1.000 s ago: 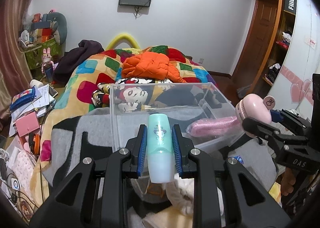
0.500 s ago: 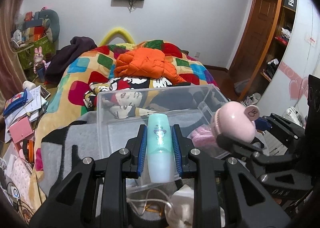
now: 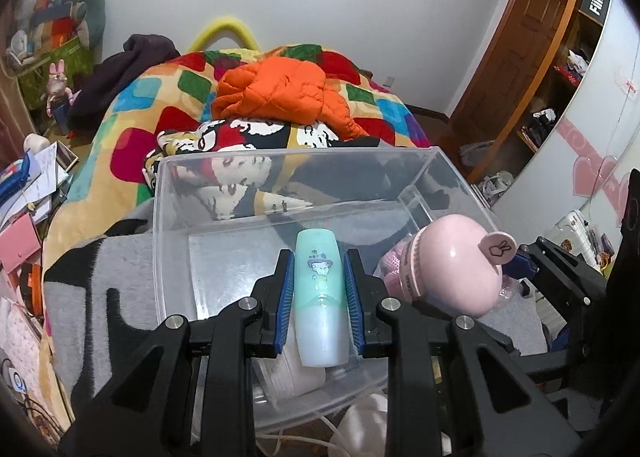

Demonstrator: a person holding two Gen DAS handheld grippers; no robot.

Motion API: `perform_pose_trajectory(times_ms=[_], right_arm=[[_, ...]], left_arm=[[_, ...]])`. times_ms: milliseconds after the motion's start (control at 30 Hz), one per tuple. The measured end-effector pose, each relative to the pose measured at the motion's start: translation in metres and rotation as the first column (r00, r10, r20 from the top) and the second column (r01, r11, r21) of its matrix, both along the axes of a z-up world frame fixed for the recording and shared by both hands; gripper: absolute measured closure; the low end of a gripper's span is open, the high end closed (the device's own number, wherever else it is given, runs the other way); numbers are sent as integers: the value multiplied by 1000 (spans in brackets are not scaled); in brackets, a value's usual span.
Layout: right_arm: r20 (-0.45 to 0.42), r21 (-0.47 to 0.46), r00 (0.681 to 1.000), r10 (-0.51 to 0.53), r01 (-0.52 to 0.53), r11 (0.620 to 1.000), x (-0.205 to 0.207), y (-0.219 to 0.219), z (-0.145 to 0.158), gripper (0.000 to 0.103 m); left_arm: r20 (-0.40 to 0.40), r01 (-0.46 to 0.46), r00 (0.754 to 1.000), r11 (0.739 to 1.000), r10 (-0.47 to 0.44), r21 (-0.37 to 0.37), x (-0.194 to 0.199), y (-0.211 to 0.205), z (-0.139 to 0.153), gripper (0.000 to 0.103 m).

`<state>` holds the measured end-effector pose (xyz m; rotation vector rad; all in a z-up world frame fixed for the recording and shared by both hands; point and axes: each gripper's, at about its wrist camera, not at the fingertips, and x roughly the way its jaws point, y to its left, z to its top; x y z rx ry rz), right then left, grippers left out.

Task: Organize objects
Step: 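Release the bottle into the box while right tool lowers pink container inside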

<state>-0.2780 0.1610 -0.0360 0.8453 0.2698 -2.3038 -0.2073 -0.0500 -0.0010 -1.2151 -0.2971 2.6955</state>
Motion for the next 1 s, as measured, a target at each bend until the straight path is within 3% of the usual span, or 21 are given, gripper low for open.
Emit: perform_pose_trajectory(times_ms=[333, 1000], right_arm=[[47, 35, 999, 21, -22, 999, -9, -9, -18, 43], [119, 19, 992, 31, -34, 999, -19, -8, -21, 43]], left_arm=[[62, 2, 998, 1000, -1, -16, -12, -1, -11, 79], [48, -25, 998, 998, 28, -60, -12, 0, -8, 79]])
